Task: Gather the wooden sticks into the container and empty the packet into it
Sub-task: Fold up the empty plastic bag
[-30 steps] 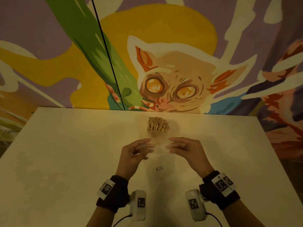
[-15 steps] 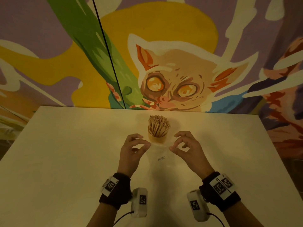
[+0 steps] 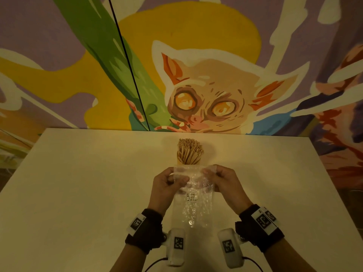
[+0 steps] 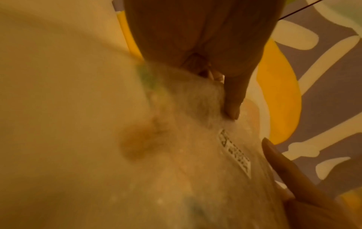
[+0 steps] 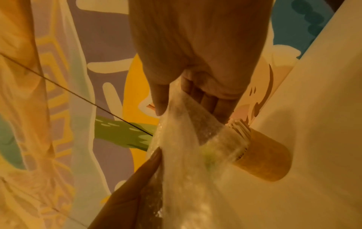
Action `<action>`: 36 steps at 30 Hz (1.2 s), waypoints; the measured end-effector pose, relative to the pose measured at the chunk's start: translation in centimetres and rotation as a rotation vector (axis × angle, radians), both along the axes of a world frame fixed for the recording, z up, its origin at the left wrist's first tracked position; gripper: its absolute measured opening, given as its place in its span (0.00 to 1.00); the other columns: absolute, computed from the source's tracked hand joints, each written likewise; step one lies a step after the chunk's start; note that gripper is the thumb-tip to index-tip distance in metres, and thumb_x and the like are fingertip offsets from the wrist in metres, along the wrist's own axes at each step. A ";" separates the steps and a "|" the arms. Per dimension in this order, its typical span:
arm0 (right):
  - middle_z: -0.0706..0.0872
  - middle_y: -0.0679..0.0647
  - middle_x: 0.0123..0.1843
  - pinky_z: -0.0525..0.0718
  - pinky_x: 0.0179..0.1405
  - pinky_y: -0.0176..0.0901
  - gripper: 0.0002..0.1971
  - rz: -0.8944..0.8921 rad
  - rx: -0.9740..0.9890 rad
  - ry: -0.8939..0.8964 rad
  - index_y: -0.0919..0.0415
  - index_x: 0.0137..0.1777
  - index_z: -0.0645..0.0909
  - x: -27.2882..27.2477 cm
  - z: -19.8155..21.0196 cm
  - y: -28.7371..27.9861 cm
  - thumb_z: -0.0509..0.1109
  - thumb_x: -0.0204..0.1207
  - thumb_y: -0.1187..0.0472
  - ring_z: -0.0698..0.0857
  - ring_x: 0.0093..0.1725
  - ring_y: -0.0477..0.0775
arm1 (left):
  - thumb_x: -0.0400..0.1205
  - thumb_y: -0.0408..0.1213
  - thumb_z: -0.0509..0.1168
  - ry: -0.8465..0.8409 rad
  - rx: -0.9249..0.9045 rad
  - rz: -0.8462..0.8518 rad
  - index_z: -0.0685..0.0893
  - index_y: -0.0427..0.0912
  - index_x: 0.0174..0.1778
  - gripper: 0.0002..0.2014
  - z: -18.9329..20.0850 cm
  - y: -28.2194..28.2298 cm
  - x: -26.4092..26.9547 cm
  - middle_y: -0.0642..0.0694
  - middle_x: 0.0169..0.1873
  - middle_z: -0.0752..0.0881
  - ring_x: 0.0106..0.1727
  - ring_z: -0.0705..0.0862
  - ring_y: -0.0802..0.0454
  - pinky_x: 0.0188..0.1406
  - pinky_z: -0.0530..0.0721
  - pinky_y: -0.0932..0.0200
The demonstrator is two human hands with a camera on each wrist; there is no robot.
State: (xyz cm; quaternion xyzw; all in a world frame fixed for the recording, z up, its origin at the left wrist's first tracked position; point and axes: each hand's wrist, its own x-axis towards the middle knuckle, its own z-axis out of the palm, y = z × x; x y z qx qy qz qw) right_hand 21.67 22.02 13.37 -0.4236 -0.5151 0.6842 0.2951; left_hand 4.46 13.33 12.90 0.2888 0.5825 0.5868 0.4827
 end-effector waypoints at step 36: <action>0.87 0.67 0.25 0.91 0.32 0.54 0.10 -0.085 -0.458 -0.637 0.77 0.39 0.84 9.4 -16.1 -4.7 0.66 0.80 0.75 0.88 0.22 0.60 | 0.86 0.34 0.60 0.108 -0.533 -0.133 0.82 0.33 0.56 0.09 -11.1 -5.5 -6.7 0.39 0.48 0.91 0.41 0.88 0.47 0.38 0.83 0.55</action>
